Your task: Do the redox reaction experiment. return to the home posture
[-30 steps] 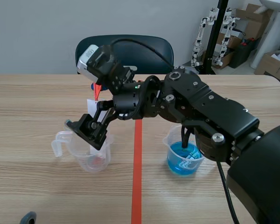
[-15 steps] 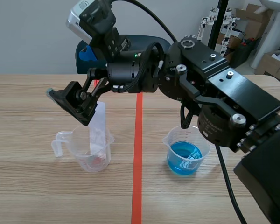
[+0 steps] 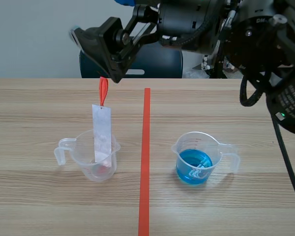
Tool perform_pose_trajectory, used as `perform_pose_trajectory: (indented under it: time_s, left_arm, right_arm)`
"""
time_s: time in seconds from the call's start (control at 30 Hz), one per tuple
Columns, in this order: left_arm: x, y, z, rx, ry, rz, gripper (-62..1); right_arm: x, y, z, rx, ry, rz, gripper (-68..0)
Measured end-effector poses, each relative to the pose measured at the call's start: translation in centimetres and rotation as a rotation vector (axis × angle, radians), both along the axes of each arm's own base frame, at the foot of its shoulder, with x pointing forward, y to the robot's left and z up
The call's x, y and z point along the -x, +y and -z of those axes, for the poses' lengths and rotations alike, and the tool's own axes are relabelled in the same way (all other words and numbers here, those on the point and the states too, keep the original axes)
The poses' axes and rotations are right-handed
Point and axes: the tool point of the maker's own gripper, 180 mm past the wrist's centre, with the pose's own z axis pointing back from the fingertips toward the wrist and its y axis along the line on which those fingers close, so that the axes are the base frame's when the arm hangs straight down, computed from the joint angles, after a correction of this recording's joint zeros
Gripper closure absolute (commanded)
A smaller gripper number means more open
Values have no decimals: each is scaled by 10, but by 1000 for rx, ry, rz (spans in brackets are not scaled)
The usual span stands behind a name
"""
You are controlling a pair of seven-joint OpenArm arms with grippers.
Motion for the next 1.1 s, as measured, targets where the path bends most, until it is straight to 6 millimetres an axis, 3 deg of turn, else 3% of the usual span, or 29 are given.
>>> perform_pose_trajectory:
  time_s: [0.2, 0.37, 0.6, 0.9, 1.1]
  left_arm:
    - [3, -29, -22, 12, 10, 63, -623]
    - [7, -46, -42, 9, -4, 86, -623]
    - [12, -59, -58, 11, -16, 91, -623]
    - [14, -67, -47, -61, 16, 116, -623]
    - [12, -75, -59, -57, -15, 135, -623]
  right_arm:
    - [-14, -40, -12, -6, -34, 143, -679]
    - [-17, -70, -7, 26, -41, 256, -679]
    - [9, -98, 15, 49, -38, 313, -679]
    - [57, -117, 41, 78, 9, 347, -679]
    - [64, -141, 43, 69, 35, 407, -679]
